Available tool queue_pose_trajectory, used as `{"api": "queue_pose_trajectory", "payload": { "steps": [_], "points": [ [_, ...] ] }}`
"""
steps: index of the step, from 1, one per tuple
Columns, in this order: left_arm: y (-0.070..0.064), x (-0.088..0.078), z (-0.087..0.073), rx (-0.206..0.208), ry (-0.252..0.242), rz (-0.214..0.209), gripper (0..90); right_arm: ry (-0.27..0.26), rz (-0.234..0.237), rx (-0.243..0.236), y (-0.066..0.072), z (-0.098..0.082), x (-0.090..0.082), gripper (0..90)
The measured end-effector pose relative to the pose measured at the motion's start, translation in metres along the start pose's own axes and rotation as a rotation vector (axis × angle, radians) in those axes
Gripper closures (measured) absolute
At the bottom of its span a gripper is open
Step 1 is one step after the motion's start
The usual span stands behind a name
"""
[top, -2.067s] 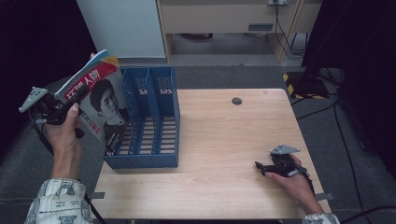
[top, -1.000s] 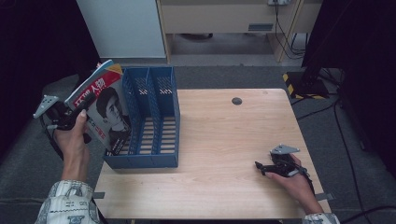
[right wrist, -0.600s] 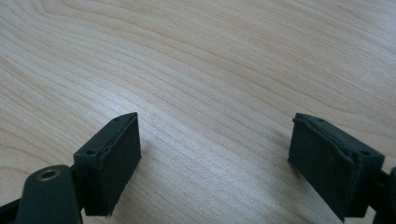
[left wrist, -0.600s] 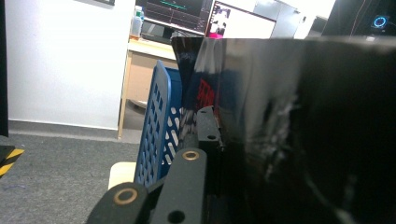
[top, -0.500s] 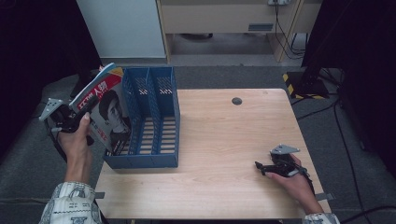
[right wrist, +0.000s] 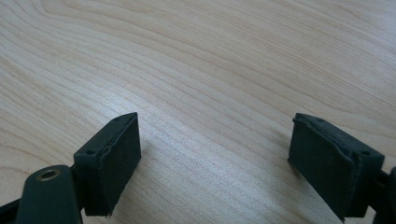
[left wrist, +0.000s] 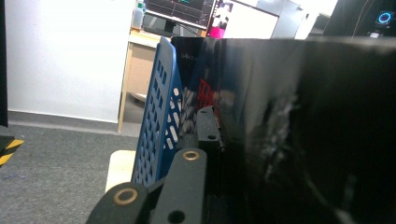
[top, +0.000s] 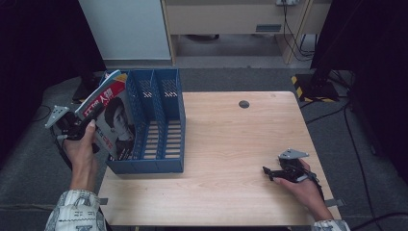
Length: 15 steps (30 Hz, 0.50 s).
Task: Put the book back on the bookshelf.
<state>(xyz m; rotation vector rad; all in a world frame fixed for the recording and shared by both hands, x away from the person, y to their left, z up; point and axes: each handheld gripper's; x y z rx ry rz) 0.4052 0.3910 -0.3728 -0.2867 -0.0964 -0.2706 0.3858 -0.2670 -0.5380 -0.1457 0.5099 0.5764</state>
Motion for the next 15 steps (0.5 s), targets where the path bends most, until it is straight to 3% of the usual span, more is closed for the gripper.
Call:
{"api": "queue_pose_trajectory", "payload": {
  "steps": [15],
  "points": [
    [0.0014, -0.0004, -0.0078, 0.002, 0.0, 0.022, 85.9, 0.0, 0.0, 0.0, 0.0, 0.0, 0.0, 16.9]
  ]
}}
Point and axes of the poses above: each handheld gripper's, and its own axes: x roughly forward along the jaws, z roughly out of its top, y roughly to its left, and after that the axes turned 13 degrees about -y, right-handed
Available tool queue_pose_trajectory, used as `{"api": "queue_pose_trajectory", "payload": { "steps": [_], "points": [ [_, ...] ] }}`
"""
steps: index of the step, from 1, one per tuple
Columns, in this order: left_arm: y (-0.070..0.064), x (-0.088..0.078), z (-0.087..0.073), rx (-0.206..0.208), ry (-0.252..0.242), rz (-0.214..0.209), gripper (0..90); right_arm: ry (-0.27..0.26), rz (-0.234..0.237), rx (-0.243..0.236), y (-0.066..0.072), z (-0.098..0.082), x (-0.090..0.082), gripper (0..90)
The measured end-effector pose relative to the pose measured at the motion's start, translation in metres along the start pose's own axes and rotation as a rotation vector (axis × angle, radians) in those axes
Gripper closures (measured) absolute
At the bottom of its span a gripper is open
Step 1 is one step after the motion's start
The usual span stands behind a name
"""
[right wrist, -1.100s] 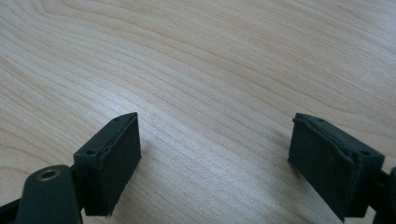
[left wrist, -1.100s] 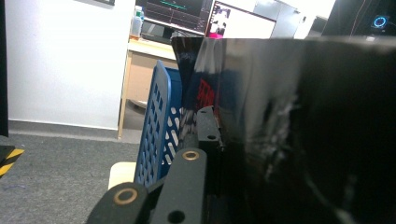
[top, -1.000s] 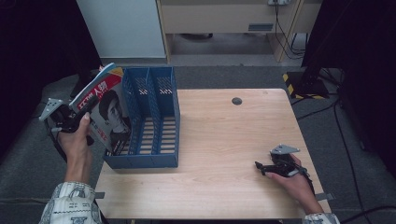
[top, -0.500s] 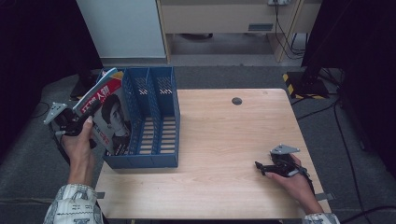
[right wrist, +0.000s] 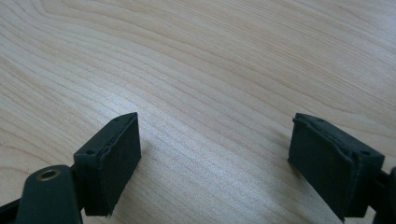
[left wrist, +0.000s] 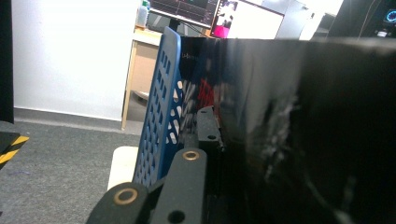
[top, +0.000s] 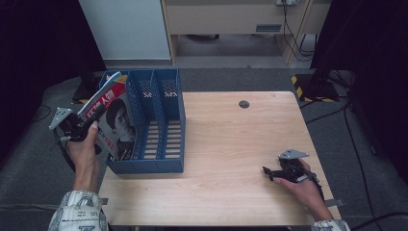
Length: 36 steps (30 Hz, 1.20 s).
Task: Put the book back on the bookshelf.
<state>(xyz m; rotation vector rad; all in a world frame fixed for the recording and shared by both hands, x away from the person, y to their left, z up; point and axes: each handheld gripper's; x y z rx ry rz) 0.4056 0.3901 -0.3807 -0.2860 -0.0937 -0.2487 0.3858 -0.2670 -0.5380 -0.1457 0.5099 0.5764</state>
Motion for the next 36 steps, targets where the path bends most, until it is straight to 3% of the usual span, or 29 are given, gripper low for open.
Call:
{"api": "queue_pose_trajectory", "payload": {
  "steps": [7, 19, 36],
  "points": [
    [0.0064, -0.0019, -0.0006, -0.003, -0.006, 0.023, 85.6, 0.0, 0.0, 0.0, 0.0, 0.0, 0.0, 16.9],
    [0.005, 0.002, 0.003, 0.031, -0.023, 0.038, 85.9, 0.0, 0.0, 0.0, 0.0001, 0.0, 0.0, 17.0],
    [0.0085, 0.0033, -0.0038, 0.012, -0.028, 0.042, 85.7, 0.0, 0.0, 0.001, 0.0, 0.0, 0.0, 17.0]
  ]
}}
Point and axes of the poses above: each handheld gripper's, and its own axes: x roughly forward along the jaws, z roughly out of its top, y roughly to its left, and after that the axes turned 13 degrees about -y, right-handed
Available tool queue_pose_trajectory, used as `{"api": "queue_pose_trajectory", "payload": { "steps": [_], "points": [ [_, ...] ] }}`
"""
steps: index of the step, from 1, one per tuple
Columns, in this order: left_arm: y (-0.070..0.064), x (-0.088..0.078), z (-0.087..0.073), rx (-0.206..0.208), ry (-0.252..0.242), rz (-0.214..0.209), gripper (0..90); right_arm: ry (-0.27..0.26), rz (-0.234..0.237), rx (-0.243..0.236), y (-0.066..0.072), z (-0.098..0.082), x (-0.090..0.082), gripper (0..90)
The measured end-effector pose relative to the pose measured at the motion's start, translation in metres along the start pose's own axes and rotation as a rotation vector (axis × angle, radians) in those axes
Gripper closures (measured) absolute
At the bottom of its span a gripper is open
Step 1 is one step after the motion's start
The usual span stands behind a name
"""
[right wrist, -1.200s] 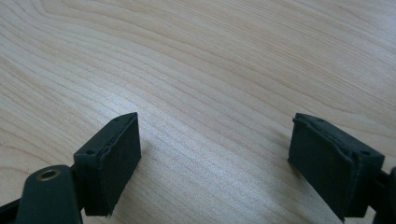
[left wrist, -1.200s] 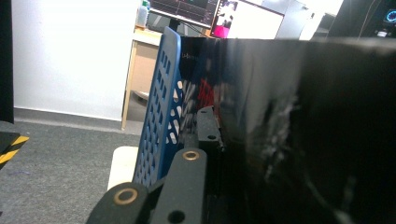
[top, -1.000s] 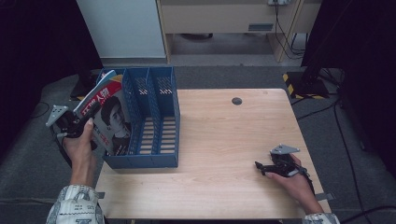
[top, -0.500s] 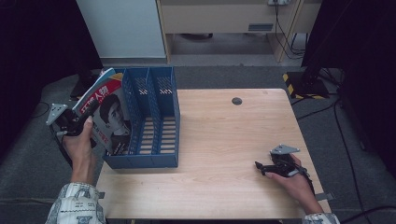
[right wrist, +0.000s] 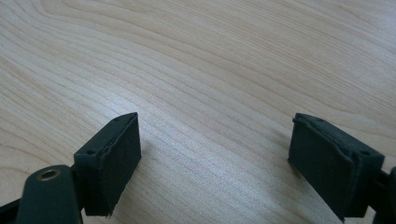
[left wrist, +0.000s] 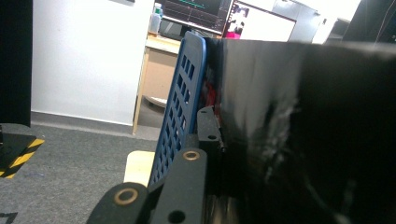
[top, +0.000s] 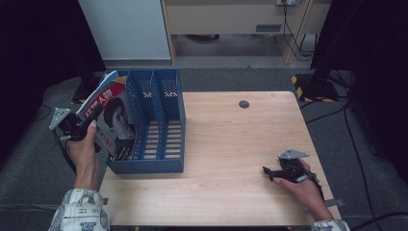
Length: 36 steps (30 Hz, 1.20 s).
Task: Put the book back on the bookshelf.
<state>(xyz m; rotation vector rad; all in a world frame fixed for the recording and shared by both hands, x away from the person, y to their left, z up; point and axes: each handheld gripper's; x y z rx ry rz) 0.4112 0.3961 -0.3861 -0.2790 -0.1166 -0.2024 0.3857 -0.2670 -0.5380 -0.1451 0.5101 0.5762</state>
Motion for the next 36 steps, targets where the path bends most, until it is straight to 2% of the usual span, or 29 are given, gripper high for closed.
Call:
{"api": "queue_pose_trajectory", "payload": {
  "steps": [36],
  "points": [
    [0.003, -0.002, -0.0074, -0.015, 0.0, 0.012, 83.5, 0.0, -0.001, 0.002, 0.0003, -0.0001, -0.0002, 17.1]
  ]
}}
Point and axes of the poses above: each handheld gripper's, and its own axes: x roughly forward along the jaws, z roughly out of its top, y roughly to its left, and after that the axes turned 13 degrees about -y, right-handed
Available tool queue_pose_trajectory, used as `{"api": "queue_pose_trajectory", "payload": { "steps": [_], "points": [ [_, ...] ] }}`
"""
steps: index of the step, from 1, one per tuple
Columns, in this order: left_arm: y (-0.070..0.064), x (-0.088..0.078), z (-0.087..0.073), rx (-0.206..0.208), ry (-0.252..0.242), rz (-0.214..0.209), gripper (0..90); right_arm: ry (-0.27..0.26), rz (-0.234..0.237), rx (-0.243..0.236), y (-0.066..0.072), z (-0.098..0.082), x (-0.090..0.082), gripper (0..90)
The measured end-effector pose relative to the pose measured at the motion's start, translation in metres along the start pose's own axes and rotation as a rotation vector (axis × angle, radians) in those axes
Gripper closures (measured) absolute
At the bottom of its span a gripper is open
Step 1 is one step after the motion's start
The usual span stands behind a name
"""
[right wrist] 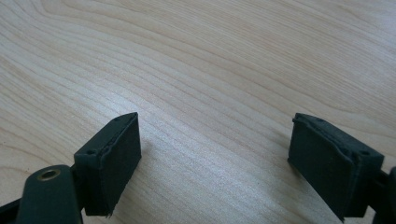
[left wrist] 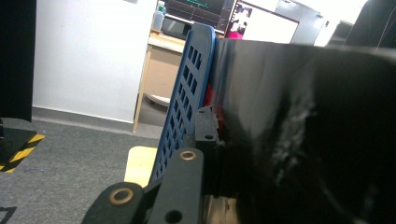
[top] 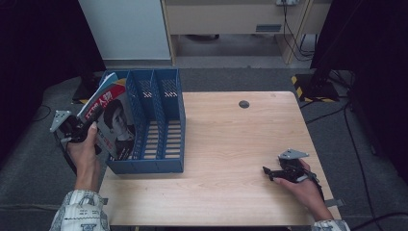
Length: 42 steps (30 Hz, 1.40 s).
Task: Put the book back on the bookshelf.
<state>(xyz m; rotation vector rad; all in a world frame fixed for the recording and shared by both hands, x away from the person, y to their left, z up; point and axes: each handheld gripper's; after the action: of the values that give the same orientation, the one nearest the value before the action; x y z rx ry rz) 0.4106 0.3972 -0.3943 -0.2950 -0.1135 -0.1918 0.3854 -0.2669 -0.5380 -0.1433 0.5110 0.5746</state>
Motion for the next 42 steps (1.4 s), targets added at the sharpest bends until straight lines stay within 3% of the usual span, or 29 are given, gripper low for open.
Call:
{"api": "queue_pose_trajectory", "payload": {
  "steps": [9, 20, 26, 33, 42],
  "points": [
    [-0.001, 0.001, 0.001, 0.007, 0.013, -0.004, 80.4, 0.0, 0.001, -0.002, 0.0, 0.0, 0.0, 17.1],
    [0.0, -0.003, 0.006, 0.059, -0.003, -0.004, 54.7, -0.001, 0.001, -0.004, 0.0, 0.0, 0.0, 17.1],
    [-0.004, -0.005, 0.012, 0.107, -0.002, -0.019, 40.1, 0.0, 0.0, -0.002, 0.0, 0.0, 0.0, 17.1],
    [-0.01, -0.008, 0.027, 0.158, -0.009, -0.03, 29.1, 0.0, 0.0, -0.002, 0.0, 0.0, 0.0, 17.1],
    [-0.012, -0.011, 0.041, 0.218, 0.015, -0.041, 23.0, 0.0, 0.0, 0.0, 0.0, 0.0, 0.0, 17.1]
  ]
}}
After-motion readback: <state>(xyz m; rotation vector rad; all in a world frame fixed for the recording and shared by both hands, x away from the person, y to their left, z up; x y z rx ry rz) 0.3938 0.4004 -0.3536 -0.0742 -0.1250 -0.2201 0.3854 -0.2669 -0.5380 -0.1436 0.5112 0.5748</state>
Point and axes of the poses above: each handheld gripper's, and its own axes: x roughly forward along the jaws, z roughly out of its top, y roughly to its left, and after that the axes turned 13 degrees about -y, right-handed
